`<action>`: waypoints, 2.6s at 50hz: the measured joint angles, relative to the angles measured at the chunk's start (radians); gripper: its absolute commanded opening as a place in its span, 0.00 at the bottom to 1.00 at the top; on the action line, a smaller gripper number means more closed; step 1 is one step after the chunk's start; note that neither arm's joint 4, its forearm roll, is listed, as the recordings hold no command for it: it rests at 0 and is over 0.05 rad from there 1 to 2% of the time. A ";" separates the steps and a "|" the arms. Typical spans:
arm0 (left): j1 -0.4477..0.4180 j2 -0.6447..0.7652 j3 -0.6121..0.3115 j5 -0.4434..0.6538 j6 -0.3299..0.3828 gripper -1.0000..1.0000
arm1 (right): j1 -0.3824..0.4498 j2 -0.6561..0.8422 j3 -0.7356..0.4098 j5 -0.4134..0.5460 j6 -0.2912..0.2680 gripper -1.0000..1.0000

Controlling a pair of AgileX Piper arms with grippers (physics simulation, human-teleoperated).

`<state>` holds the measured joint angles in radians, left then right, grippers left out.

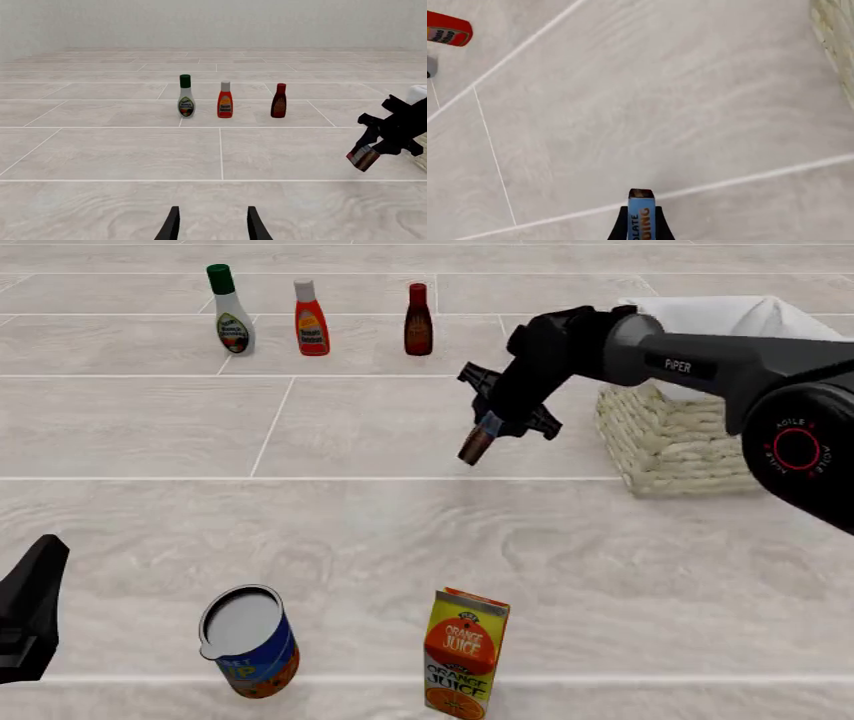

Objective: Pick the chocolate pudding and place it in the basket.

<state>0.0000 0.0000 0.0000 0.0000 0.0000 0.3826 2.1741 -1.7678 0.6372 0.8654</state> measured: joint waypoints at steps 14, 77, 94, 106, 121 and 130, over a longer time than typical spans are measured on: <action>0.000 0.000 0.000 0.000 0.000 1.00 | -0.069 -0.111 0.016 -0.021 -0.132 0.00; 0.000 0.000 0.000 0.000 0.000 1.00 | -0.345 -0.387 -0.110 0.009 -0.548 0.00; 0.000 0.000 0.000 0.000 0.000 1.00 | -0.421 -0.420 -0.142 0.030 -0.582 0.00; 0.000 0.000 0.000 0.000 0.000 1.00 | -0.474 -0.413 -0.182 0.043 -0.592 0.00; 0.000 0.000 0.000 0.000 0.000 1.00 | -0.525 -0.367 -0.295 0.089 -0.582 0.00; 0.000 0.000 0.000 0.000 0.000 1.00 | -0.555 -0.332 -0.360 0.112 -0.574 0.00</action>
<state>0.0000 0.0000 0.0000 0.0000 0.0000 -0.1720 1.8420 -2.1274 0.7491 0.2910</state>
